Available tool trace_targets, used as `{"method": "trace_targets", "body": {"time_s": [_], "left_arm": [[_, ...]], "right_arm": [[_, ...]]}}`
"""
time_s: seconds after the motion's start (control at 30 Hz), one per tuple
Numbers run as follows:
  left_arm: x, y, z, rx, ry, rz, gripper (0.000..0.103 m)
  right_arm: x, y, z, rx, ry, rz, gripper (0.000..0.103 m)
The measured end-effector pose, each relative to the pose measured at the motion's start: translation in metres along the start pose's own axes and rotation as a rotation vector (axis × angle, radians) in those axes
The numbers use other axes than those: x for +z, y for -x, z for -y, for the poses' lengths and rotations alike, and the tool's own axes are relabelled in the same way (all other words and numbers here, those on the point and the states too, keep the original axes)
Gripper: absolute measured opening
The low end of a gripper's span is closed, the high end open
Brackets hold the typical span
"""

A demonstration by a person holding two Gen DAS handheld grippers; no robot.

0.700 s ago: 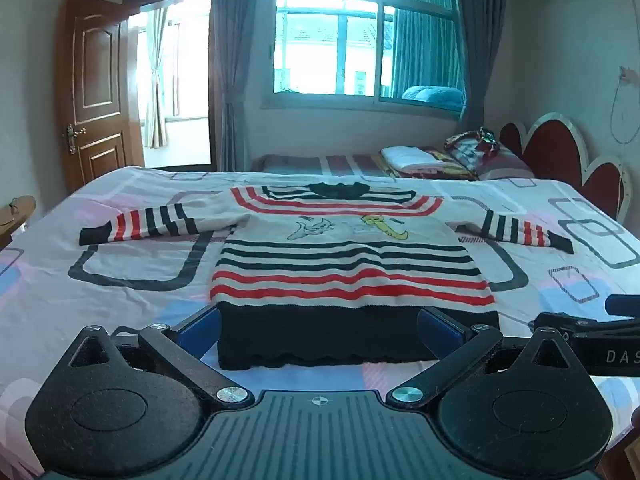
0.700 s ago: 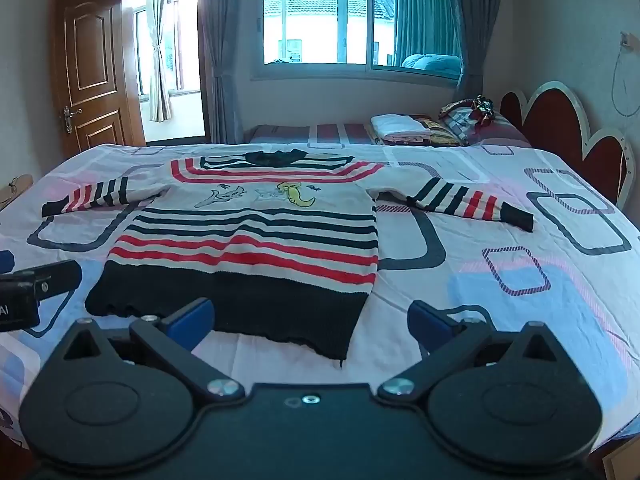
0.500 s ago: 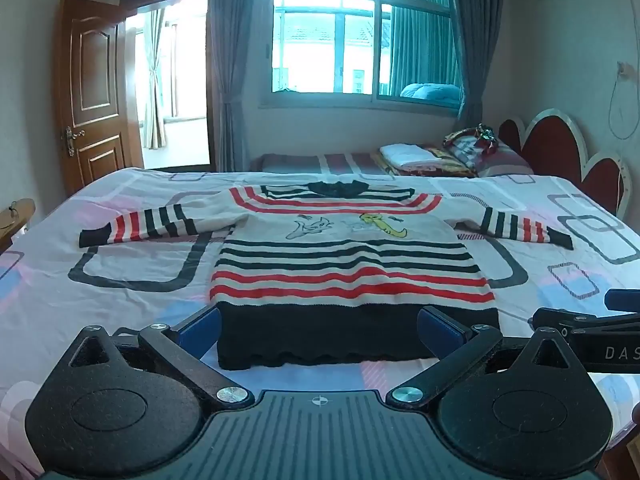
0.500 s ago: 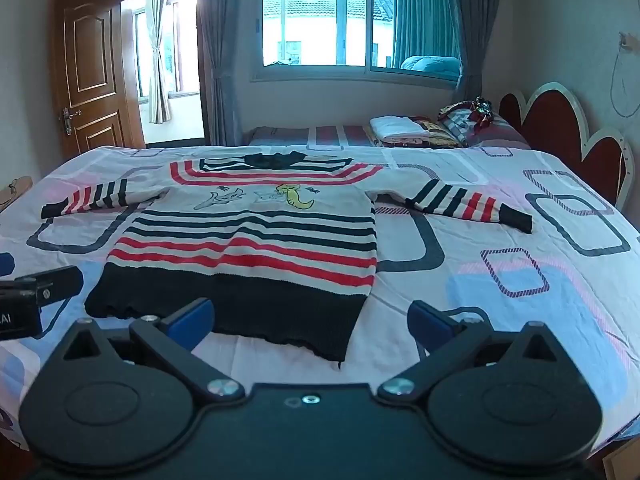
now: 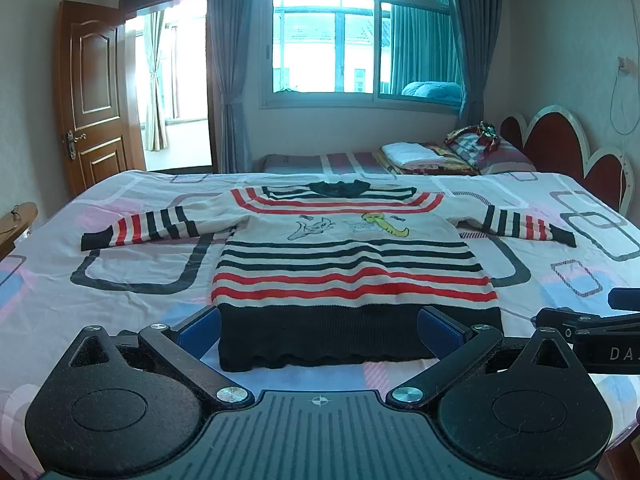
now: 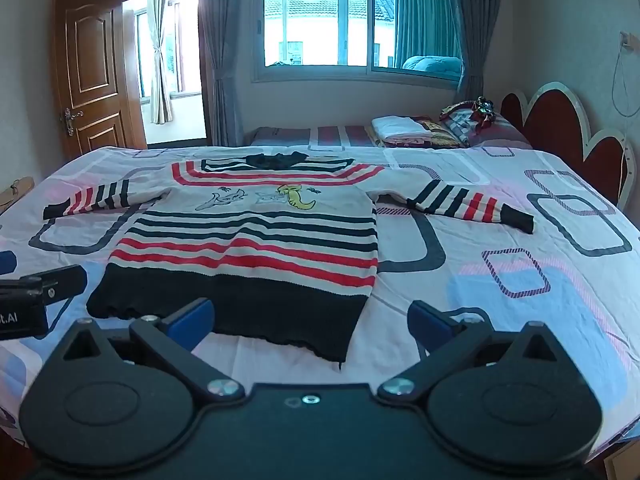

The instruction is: Fold small clothes

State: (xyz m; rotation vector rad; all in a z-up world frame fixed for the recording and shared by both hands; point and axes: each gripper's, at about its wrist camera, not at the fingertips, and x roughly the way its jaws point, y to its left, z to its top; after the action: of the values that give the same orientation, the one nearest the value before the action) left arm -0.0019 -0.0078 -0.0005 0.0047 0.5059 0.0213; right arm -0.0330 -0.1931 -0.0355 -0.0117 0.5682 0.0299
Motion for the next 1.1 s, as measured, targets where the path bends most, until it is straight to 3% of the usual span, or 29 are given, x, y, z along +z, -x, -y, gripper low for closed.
{"method": "trace_targets", "body": {"time_s": [1.1], "left_arm": [[0.0004, -0.0023, 0.0017, 0.004, -0.012, -0.009, 0.103]], "right_arm": [[-0.0037, -0.0043, 0.0009, 0.012, -0.002, -0.002, 0.102]]}}
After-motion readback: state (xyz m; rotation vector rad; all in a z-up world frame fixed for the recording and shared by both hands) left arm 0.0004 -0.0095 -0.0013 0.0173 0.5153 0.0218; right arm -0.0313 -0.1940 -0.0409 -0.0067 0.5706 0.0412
